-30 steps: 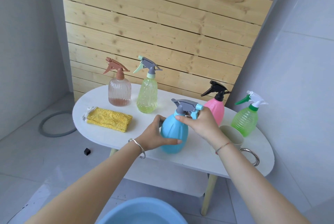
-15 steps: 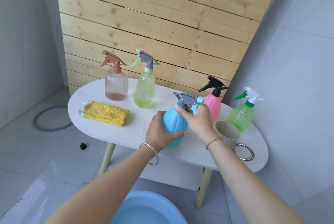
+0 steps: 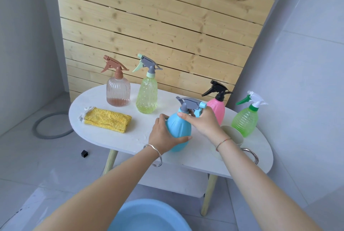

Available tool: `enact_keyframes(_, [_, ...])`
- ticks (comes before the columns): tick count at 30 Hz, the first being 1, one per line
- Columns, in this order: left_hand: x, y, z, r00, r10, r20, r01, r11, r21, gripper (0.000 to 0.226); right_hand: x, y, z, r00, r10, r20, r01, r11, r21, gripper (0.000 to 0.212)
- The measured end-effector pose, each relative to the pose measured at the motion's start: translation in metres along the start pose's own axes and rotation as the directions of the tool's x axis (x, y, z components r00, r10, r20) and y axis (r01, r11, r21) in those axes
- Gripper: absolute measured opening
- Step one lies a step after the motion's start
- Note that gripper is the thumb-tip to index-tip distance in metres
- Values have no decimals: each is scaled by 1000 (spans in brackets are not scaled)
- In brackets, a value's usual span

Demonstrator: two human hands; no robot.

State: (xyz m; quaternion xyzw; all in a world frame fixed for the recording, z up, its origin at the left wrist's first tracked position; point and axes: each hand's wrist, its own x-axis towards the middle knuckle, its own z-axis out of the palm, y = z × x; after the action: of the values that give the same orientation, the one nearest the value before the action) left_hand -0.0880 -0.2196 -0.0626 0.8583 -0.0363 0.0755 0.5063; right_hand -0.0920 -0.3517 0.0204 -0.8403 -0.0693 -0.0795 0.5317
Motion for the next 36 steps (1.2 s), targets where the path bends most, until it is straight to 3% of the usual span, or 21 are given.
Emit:
enact_keyframes(3, [8,-8,-16,984,43,172,-43,999,-6,86,-11,-2,-13,975,14,222,-38,994,104,28])
enact_keyframes(6, [13,-17,-34,974,128,190,-140,989,52,108,-18,7,-20,952,3,306,-36,994,100,38])
enact_keyframes(10, [11,-30,-49,973,128,191,-118,991,-62,83,-18,16,-15,963,5,271,-56,982,181,43])
enact_keyframes(12, [11,-31,-51,966,117,231,-98,991,-94,79,-14,25,-11,971,-5,240,-13,997,76,53])
enact_keyframes(16, [10,-13,-50,941,71,332,-16,986,-166,40,-3,36,-4,912,81,403,-72,997,-38,74])
enact_keyframes(17, [10,-9,-49,934,39,356,37,978,-204,42,-1,37,-3,912,88,401,-69,996,-60,74])
enact_keyframes(20, [16,-7,-41,927,-61,370,169,949,-267,62,-1,43,-2,935,104,340,-75,992,-97,79])
enact_keyframes(24, [25,-9,-36,944,-76,321,178,936,-302,59,-6,64,4,938,91,335,-67,994,-81,93])
enact_keyframes(30, [52,-18,-49,964,-129,233,201,926,-319,57,12,62,18,997,64,50,-59,992,-108,87])
enact_keyframes(36, [77,2,-45,951,-110,291,225,889,-399,64,73,49,27,973,102,-208,-128,985,-114,89])
